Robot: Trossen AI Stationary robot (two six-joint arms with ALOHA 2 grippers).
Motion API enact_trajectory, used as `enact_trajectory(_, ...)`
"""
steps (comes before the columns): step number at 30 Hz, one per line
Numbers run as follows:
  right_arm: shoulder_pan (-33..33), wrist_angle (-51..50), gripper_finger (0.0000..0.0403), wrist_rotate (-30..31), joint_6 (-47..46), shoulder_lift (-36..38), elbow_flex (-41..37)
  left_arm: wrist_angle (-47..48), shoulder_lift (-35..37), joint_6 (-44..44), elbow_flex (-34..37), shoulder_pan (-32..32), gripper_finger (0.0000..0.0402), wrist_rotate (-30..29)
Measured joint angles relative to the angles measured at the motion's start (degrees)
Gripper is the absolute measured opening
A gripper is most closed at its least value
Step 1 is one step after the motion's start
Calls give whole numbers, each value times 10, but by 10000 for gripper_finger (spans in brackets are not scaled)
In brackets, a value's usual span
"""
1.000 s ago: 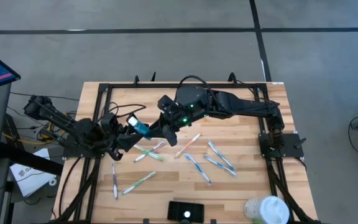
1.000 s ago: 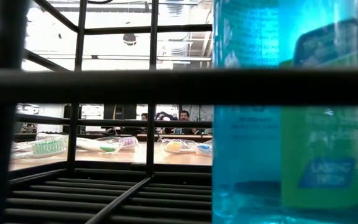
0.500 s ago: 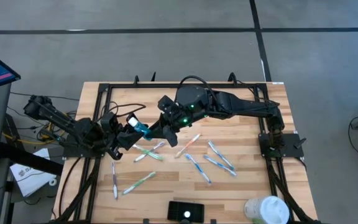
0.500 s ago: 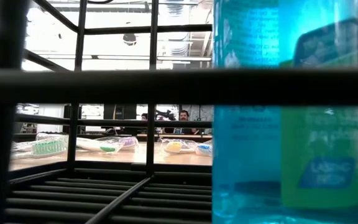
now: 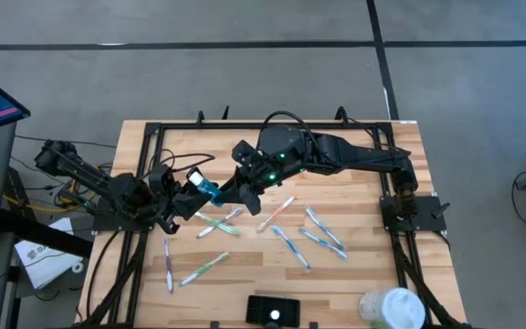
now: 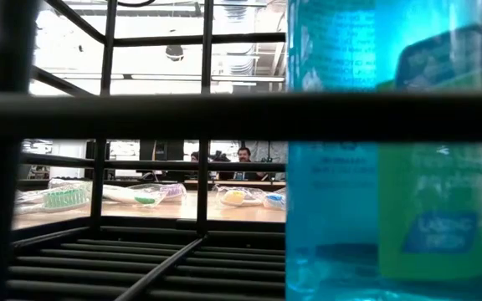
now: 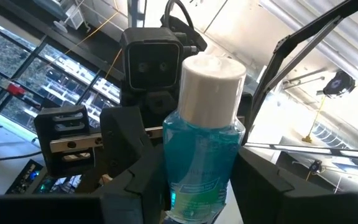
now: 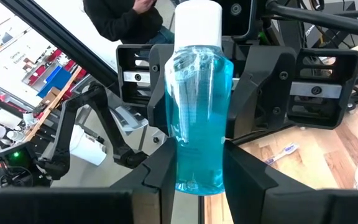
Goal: Pick & Place toothbrushing station
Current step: Put the blue mouthwash into the black mesh organizer
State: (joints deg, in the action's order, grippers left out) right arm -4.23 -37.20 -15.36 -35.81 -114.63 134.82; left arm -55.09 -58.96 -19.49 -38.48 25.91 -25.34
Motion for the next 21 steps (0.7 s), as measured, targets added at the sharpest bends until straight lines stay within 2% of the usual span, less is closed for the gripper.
enact_trajectory(10, 0, 0, 113, -8, 0, 0, 0, -1, 0, -5, 0, 0, 147, 0)
enact_trajectory(21, 0, -5, 257, -13, 0, 0, 0, -7, 2, -12, 0, 1, 146, 3)
